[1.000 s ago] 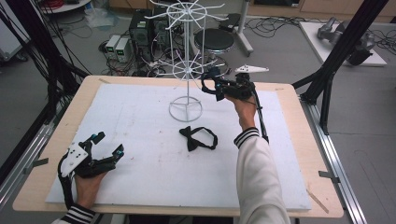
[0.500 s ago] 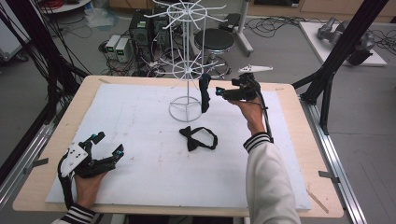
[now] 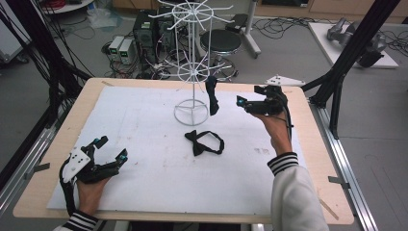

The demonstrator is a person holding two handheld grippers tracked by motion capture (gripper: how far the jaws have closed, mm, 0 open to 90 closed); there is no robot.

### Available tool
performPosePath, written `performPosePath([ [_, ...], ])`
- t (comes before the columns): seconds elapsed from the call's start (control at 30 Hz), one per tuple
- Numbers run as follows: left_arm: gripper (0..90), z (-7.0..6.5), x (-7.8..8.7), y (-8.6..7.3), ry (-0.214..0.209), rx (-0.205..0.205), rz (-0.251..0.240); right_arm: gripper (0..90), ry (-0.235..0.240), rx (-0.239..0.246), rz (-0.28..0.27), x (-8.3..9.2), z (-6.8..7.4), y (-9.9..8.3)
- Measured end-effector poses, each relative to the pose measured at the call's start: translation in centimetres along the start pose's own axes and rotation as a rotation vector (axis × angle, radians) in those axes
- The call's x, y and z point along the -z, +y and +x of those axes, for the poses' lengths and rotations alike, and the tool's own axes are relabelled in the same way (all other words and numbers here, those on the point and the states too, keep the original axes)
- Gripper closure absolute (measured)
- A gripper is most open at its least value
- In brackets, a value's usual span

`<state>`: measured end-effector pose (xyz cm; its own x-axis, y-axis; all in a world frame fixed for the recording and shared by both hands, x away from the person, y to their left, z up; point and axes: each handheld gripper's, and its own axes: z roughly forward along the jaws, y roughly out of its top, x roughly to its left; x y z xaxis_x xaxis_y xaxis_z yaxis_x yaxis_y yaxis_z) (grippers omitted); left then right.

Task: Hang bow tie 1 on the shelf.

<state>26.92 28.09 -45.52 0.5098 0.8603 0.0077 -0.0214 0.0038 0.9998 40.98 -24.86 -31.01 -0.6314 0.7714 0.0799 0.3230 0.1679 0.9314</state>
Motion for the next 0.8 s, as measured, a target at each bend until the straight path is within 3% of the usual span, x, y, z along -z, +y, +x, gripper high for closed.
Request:
performPosePath([
  [0.17, 13.9, 0.0, 0.0, 0.0, 0.001, -0.001, -0.001, 12.0, -0.005, 0.023, -0.036, 2.0, 0.5, -1.0],
  [0.27, 13.9, 0.0, 0.0, 0.0, 0.001, -0.003, 0.0, 12.0, 0.006, 0.027, -0.109, 4.1, 1.3, -2.1],
  [0.4, 13.9, 0.0, 0.0, 0.0, 0.002, -0.002, -0.001, 12.0, -0.003, 0.049, -0.128, 5.4, 2.0, -3.1],
  [0.5, 13.9, 0.0, 0.0, 0.0, 0.002, -0.003, 0.0, 12.0, -0.015, 0.059, -0.177, 7.0, 2.8, -4.7],
  [0.73, 13.9, 0.0, 0.0, 0.0, 0.002, -0.006, -0.004, 12.0, -0.03, 0.061, -0.202, 8.9, 3.7, -7.5],
  [0.8, 13.9, -0.1, 0.1, 0.0, 0.002, -0.006, -0.004, 12.0, -0.048, 0.084, -0.214, 9.7, 4.1, -9.0],
])
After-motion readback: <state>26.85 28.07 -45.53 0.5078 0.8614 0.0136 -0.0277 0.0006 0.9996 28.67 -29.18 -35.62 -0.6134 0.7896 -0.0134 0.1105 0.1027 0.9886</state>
